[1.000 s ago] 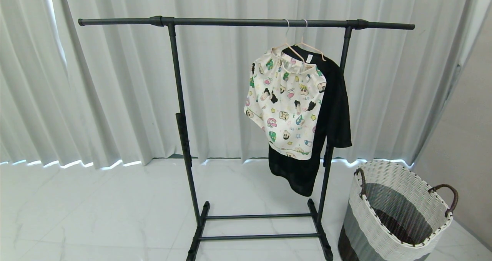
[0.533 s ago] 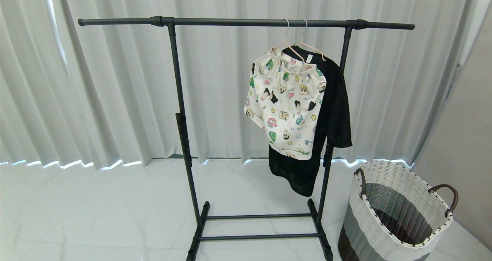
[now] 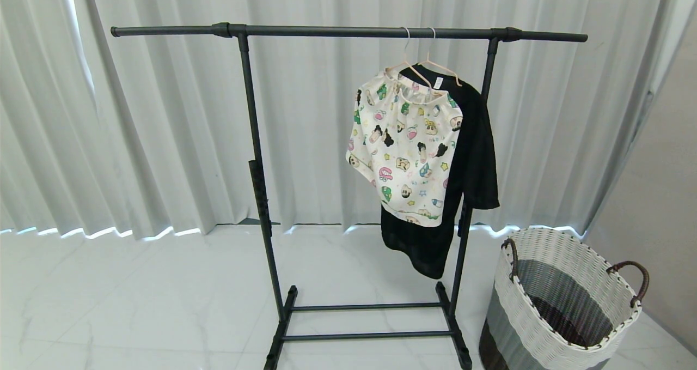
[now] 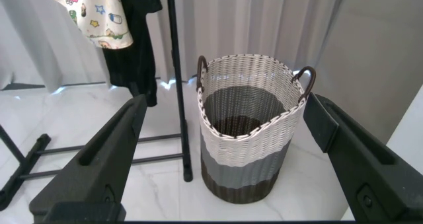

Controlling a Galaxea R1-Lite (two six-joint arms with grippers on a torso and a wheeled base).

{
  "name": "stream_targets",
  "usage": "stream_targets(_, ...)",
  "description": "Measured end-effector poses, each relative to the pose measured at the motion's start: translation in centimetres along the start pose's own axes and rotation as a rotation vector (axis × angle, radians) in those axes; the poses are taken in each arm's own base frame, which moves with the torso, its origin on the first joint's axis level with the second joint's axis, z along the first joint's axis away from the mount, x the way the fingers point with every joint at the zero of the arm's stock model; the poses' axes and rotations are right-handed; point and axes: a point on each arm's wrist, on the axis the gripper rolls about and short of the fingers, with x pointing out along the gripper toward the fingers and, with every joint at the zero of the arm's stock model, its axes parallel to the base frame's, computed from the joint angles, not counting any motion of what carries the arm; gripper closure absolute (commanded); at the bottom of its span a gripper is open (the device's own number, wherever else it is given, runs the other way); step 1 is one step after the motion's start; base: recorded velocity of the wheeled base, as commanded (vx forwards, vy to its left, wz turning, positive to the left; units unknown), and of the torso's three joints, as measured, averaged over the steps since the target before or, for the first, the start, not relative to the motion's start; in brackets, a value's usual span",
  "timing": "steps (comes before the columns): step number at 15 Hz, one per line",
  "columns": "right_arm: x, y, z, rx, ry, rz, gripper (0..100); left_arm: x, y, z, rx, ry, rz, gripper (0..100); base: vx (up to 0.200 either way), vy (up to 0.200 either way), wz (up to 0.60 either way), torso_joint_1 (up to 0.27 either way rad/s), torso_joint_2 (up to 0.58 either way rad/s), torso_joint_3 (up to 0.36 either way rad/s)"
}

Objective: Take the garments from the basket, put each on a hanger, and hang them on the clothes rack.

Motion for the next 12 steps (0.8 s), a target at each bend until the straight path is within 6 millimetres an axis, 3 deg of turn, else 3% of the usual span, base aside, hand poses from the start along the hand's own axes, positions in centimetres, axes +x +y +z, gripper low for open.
stream_targets(12,0.01,0.0,-0.02,0.0,0.0,0.0,0,0.0,0.0,0.02,0.0,-0.001,0.0,0,0.0,0.0,0.0,0.0,0.0,0.0)
